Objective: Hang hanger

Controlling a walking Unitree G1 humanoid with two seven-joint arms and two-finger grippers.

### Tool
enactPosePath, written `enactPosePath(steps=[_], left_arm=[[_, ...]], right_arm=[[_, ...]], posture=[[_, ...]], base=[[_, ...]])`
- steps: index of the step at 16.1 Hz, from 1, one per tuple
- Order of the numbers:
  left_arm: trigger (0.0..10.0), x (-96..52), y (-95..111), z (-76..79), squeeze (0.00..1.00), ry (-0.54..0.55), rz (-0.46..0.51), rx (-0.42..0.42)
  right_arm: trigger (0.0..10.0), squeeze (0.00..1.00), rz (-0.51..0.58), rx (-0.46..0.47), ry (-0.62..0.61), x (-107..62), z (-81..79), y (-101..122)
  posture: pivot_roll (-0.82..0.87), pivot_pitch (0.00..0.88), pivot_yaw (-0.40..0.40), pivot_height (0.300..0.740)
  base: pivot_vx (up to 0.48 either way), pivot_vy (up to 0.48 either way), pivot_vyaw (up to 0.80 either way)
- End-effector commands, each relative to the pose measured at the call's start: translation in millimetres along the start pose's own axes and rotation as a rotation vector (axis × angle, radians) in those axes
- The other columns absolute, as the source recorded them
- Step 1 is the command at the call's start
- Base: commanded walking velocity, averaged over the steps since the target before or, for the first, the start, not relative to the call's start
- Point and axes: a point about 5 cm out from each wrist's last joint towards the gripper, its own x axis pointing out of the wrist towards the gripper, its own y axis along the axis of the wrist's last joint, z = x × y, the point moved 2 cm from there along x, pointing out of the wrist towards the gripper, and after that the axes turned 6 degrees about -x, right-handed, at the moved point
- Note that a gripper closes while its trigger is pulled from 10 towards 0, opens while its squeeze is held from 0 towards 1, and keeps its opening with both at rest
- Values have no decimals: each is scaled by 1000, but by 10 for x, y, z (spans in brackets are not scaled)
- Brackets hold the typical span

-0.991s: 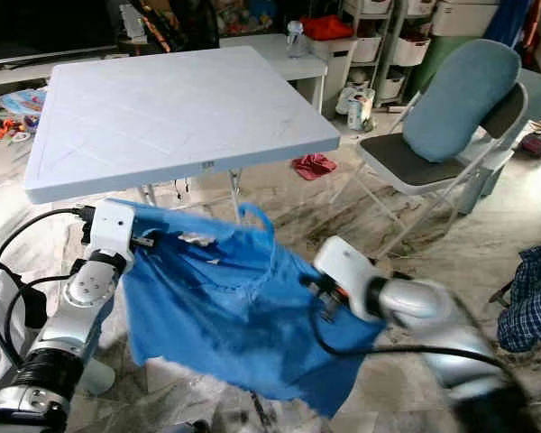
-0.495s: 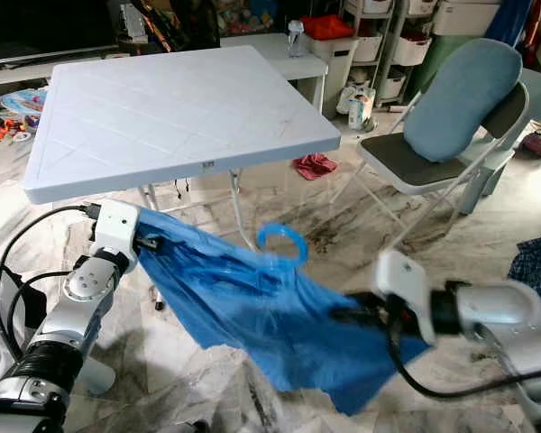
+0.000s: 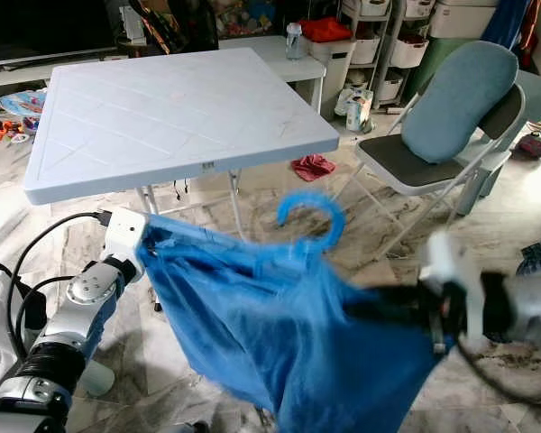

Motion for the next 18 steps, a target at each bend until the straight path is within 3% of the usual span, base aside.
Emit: enactPosePath(steps=[1,3,4,5,8,11,14,16,18], left_arm=[[10000,-37,-63,-5,0,-13,-20,-57],[10000,-44,-66,182,0,-87,-10,-81],[10000,-52,-45,313,1000,-115,13,-90],[10000,-69,-24,387,1000,-144,32,-146],[10000,-155,-37,548,1000,-267,34,-139],[10000,-279,-4,755,1000,-475,30,-121],[10000,-358,64,824,1000,-570,64,-72],[10000,-442,109,867,1000,-654,76,-48],[10000,-547,215,873,1000,-745,90,-127]], right_arm=[[10000,0,88,-27,-76,-29,112,173],[10000,0,169,20,-176,111,266,231],[10000,0,171,46,-209,281,289,169],[10000,0,160,61,-244,396,300,92],[10000,0,143,92,-360,612,388,-67],[10000,0,45,1,-541,760,584,-266],[10000,0,-78,-132,-597,755,675,-408],[10000,0,-188,-235,-547,702,680,-537],[10000,0,-262,-265,-464,591,643,-637]], posture=[[-150,0,2,740],[-139,0,-6,740],[-135,0,-9,740],[-132,0,-13,740],[-115,0,-14,740],[-101,0,-5,740],[-97,0,-2,740],[-99,0,0,740],[-98,0,-1,740]], base=[[0,0,0],[0,0,0],[0,0,0],[0,0,0],[0,0,0],[0,0,0],[0,0,0],[0,0,0],[0,0,0]])
